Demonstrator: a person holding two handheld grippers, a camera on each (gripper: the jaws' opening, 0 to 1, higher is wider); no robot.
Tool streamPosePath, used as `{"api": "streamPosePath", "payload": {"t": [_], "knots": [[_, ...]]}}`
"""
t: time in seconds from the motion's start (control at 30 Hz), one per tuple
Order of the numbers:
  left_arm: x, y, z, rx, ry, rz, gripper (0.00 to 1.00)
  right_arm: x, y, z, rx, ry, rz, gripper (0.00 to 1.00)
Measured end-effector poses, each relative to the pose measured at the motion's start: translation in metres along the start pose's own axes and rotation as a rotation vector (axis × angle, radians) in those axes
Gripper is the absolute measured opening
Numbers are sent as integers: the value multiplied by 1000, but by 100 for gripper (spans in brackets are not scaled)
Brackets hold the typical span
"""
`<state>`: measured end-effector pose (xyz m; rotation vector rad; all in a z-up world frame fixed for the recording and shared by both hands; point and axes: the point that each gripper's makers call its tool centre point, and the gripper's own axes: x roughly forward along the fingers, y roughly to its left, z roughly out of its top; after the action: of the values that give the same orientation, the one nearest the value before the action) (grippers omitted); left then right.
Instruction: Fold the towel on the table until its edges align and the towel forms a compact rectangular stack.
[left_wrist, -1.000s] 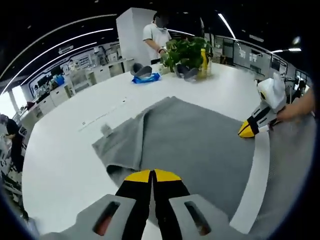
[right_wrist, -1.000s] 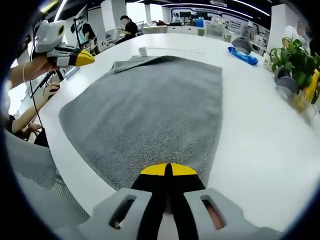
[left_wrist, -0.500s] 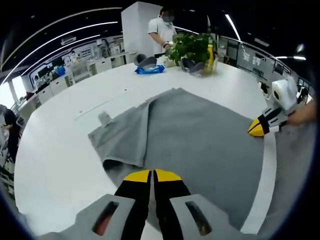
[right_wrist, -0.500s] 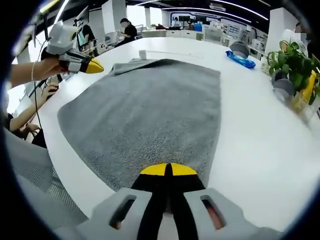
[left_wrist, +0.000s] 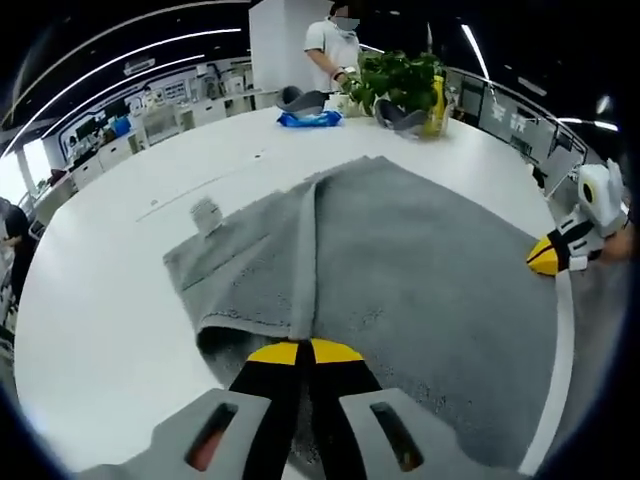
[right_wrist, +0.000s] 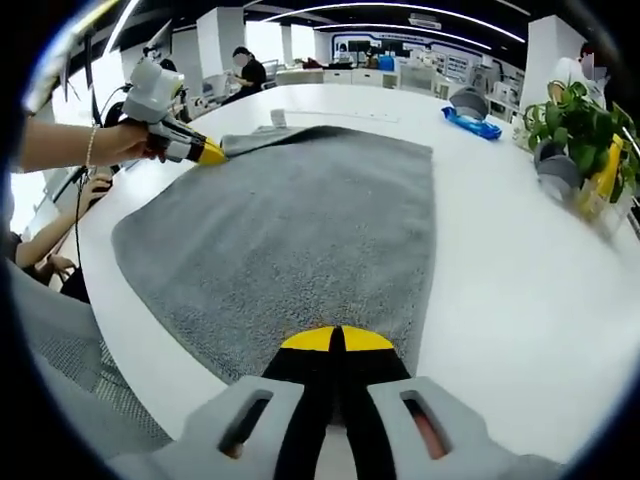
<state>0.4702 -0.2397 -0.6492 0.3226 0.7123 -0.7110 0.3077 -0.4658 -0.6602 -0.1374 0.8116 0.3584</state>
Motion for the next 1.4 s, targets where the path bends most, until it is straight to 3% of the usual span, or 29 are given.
{"api": "streamPosePath", "payload": {"t": [0.37,0.6,0.8,1.2,1.3,1.4], "knots": [[19,33,25,-44,-60,55,3,1,1,0,-5,0,1,0],[31,54,26,-95,-68,68,3,1,1,0,-15,5,1,0],[30,57,29,-108,-76,63,3,1,2,1,-41,-6,-2,0],[-24,23,41,-123,-161,14,9,1,2,2,-124,41,46,0],[-44,8,44,-144,-218,-12,13,0,1,2,-105,51,88,0],[-67,-11,35,-135,-225,-39,15,-3,3,4,-64,51,156,12]]}}
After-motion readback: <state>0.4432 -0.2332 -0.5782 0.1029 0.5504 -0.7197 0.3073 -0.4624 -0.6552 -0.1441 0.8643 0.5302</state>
